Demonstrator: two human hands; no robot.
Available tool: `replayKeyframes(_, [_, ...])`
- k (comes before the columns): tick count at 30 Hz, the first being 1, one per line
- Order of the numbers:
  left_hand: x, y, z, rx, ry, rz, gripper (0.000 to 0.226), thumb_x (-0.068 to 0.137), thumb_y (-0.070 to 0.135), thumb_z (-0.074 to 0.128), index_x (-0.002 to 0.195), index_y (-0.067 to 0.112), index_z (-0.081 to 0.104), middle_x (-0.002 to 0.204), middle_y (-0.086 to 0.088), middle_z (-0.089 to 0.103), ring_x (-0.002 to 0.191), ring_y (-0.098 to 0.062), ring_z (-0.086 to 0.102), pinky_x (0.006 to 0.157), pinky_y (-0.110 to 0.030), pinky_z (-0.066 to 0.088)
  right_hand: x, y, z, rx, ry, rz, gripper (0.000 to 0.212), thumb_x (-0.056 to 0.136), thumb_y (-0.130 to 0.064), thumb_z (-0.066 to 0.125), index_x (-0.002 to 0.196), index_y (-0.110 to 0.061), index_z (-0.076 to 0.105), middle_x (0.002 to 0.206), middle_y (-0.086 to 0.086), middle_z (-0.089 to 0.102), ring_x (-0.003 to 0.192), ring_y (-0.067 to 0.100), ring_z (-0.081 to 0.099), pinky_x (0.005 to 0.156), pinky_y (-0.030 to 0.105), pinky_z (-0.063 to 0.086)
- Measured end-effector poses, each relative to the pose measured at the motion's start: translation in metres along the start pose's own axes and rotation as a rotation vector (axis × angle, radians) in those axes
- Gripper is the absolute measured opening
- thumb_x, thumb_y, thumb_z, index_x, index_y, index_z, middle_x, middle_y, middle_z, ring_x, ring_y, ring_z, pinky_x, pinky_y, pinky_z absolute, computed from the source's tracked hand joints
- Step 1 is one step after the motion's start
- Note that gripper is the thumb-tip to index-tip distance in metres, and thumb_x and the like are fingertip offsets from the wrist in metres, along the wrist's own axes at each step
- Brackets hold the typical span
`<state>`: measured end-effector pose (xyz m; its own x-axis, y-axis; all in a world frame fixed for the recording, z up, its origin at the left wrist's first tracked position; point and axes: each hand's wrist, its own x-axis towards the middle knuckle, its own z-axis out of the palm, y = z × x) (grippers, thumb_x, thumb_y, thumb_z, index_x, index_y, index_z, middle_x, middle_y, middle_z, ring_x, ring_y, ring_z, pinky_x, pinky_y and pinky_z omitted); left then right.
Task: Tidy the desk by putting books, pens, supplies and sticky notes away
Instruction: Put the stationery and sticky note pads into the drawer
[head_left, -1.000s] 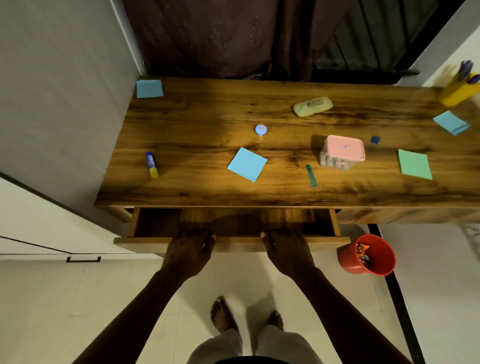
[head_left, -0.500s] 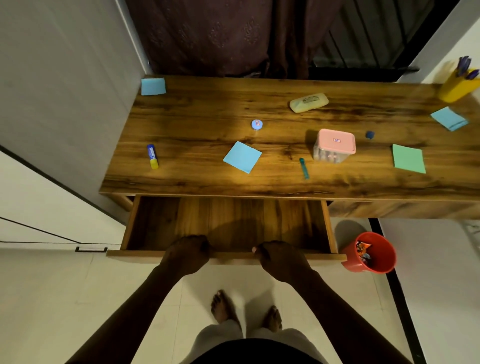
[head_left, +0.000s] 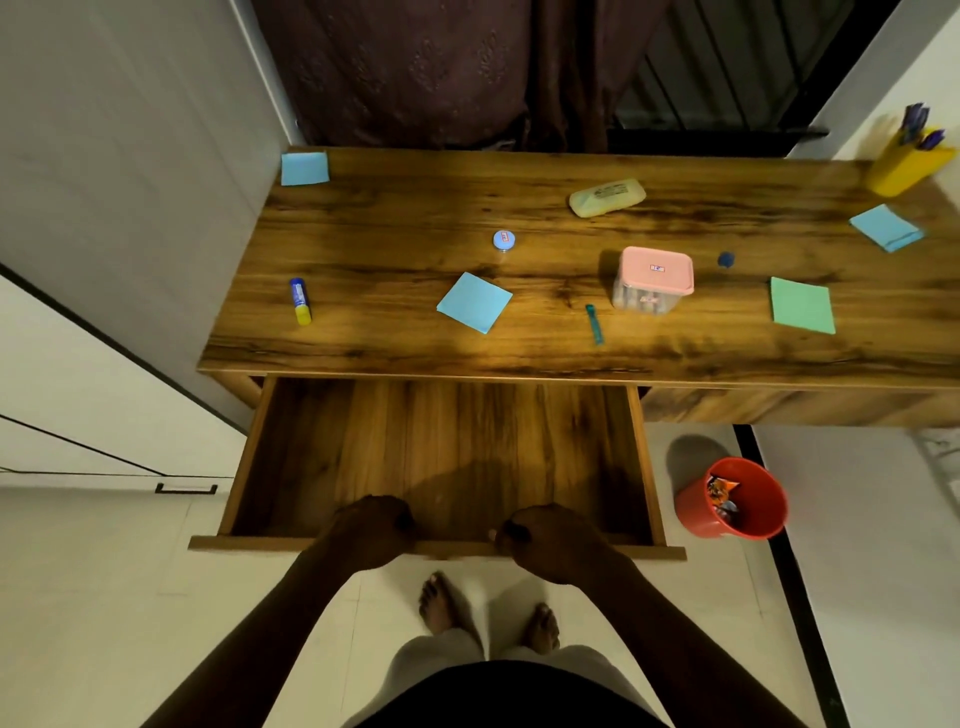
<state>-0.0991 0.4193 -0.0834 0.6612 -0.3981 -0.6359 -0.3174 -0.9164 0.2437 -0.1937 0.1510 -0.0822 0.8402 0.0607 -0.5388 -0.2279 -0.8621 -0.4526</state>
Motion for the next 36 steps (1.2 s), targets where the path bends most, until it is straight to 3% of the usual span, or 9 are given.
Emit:
replayKeyframes(2, [-0.001, 0.002, 0.004, 0.024, -0.028, 0.031, 0.052, 0.091, 0.055, 0.036, 0.112, 0.020, 0.069, 0.108, 0.004, 0.068, 0.095, -0.012, 0.065, 0.077, -0.019, 0.048, -0.002, 0.000, 0.000, 0.007, -0.046, 0.014, 0.059, 0.091, -0.075, 0.043, 0.088, -0.023, 0.069, 0.078, -0.002, 0.067, 0.076, 0.015, 0.064, 0.079, 0.038, 0.057])
replayKeyframes(5, [0.000, 0.010, 0.007, -0.017, -0.026, 0.006, 0.035, 0.101, 0.046, 0.052, 0.111, 0.018, 0.070, 0.089, 0.013, 0.054, 0.082, -0.005, 0.053, 0.065, -0.012, 0.038, -0.005, -0.001, -0.001, 0.015, -0.124, 0.012, 0.055, 0.094, -0.071, 0.046, 0.095, -0.023, 0.072, 0.088, 0.001, 0.071, 0.084, 0.017, 0.066, 0.081, 0.037, 0.055])
replayKeyframes(10, [0.003, 0.013, 0.009, -0.011, -0.077, 0.040, 0.035, 0.097, 0.049, 0.058, 0.117, 0.024, 0.072, 0.126, 0.003, 0.063, 0.112, -0.015, 0.060, 0.092, -0.026, 0.048, -0.007, -0.001, -0.004, 0.032, -0.180, 0.006, 0.057, 0.095, -0.070, 0.048, 0.111, -0.022, 0.073, 0.105, 0.004, 0.072, 0.097, 0.021, 0.067, 0.086, 0.035, 0.053])
replayKeyframes(14, [0.007, 0.014, 0.004, -0.009, -0.110, 0.050, 0.038, 0.094, 0.052, 0.060, 0.118, 0.024, 0.071, 0.127, 0.005, 0.064, 0.110, -0.013, 0.061, 0.090, -0.025, 0.048, -0.005, -0.002, -0.008, 0.021, -0.235, 0.007, 0.053, 0.095, -0.065, 0.052, 0.111, -0.019, 0.075, 0.105, 0.004, 0.073, 0.097, 0.021, 0.067, 0.085, 0.034, 0.052])
replayKeyframes(18, [0.014, 0.018, -0.003, 0.024, -0.238, 0.062, 0.038, 0.097, 0.048, 0.057, 0.114, 0.017, 0.070, 0.118, 0.000, 0.067, 0.104, -0.014, 0.064, 0.073, -0.016, 0.042, 0.000, -0.004, -0.013, 0.015, -0.288, 0.025, 0.047, 0.094, -0.059, 0.060, 0.115, -0.020, 0.075, 0.111, 0.004, 0.072, 0.103, 0.021, 0.066, 0.088, 0.033, 0.052])
replayKeyframes(22, [0.028, 0.022, -0.014, -0.060, -0.316, 0.032, 0.034, 0.095, 0.050, 0.058, 0.074, 0.023, 0.061, 0.079, 0.004, 0.061, 0.074, -0.009, 0.059, 0.069, -0.023, 0.044, 0.001, -0.003, -0.016, 0.022, -0.330, 0.033, 0.050, 0.092, -0.062, 0.062, 0.117, -0.021, 0.075, 0.119, 0.003, 0.071, 0.110, 0.021, 0.064, 0.096, 0.037, 0.052])
replayKeyframes(25, [0.035, 0.035, -0.025, -0.106, -0.299, 0.126, 0.037, 0.098, 0.048, 0.055, 0.095, 0.016, 0.072, 0.095, 0.000, 0.068, 0.087, -0.014, 0.064, 0.080, -0.030, 0.049, 0.000, -0.002, -0.023, 0.091, -0.328, 0.039, 0.043, 0.095, -0.056, 0.061, 0.121, -0.024, 0.072, 0.132, 0.000, 0.063, 0.121, 0.020, 0.057, 0.102, 0.033, 0.044])
replayKeyframes(29, [0.051, 0.055, -0.045, -0.230, -0.073, 0.244, 0.035, 0.095, 0.050, 0.056, 0.115, 0.025, 0.070, 0.115, 0.007, 0.067, 0.101, -0.010, 0.064, 0.091, -0.036, 0.055, -0.006, 0.007, -0.043, 0.274, -0.160, 0.057, 0.035, 0.104, -0.040, 0.055, 0.132, -0.023, 0.065, 0.142, -0.003, 0.055, 0.133, 0.017, 0.049, 0.107, 0.026, 0.033])
replayKeyframes(36, [0.076, 0.120, -0.101, -0.504, 0.167, 0.349, 0.020, 0.096, 0.041, 0.064, 0.107, 0.027, 0.073, 0.103, 0.015, 0.070, 0.096, 0.001, 0.064, 0.081, -0.026, 0.051, 0.000, 0.041, -0.095, 0.892, 0.347, 0.173, 0.023, 0.098, -0.042, 0.065, 0.115, -0.028, 0.072, 0.116, -0.004, 0.070, 0.109, 0.021, 0.067, 0.085, 0.034, 0.055])
